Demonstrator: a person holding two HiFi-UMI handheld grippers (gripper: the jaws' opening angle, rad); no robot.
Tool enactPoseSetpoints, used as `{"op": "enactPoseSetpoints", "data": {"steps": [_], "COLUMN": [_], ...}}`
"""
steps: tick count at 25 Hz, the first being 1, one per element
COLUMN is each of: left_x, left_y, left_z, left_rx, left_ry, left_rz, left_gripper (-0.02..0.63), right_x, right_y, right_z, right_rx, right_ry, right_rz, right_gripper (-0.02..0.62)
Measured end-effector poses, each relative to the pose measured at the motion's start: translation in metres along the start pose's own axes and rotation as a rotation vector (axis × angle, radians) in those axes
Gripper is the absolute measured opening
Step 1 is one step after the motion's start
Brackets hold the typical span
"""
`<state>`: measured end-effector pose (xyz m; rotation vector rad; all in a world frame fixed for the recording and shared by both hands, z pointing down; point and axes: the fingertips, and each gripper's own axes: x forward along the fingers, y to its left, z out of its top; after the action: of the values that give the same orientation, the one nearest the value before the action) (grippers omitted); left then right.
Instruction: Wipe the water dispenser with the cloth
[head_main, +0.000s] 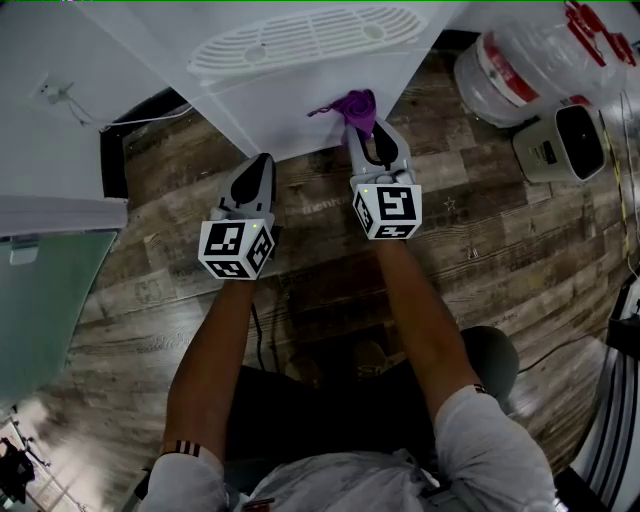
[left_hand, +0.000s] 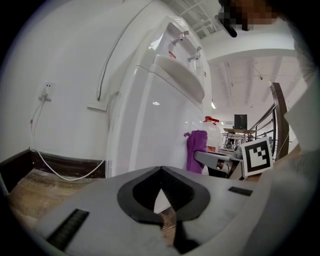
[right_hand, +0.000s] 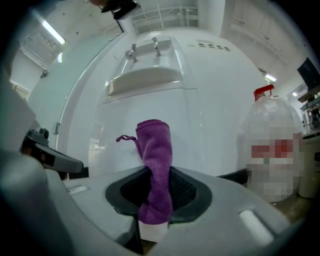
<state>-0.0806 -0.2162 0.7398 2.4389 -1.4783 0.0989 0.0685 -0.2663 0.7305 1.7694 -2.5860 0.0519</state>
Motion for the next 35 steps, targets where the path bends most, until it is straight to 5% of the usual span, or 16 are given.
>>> {"op": "enactPoseSetpoints", "data": {"steps": [20, 28, 35], "left_x": [-0.008, -0.015, -0.021], "left_y": [-0.004, 0.016, 0.038], "left_z": [-0.005, -0.015, -0.029], "left_rx": [0.015, -0.018, -0.022], "left_ry": [0.011, 0.027, 0.052], "left_rz": [0.024, 0.077, 0.114], "left_gripper": [-0.002, -0.002, -0.002], "right_x": [-0.017, -0.038, -0.028], "right_y": [-0.084, -0.049, 0.054], "right_z": [-0.012, -0.013, -0.026], "right_rx": [0.014, 0.032, 0.044], "right_ry": [0.044, 0.026, -0.003], "right_rz": [-0.140, -0.134, 0.039], "right_gripper": [0.100, 0.100, 0.100]}}
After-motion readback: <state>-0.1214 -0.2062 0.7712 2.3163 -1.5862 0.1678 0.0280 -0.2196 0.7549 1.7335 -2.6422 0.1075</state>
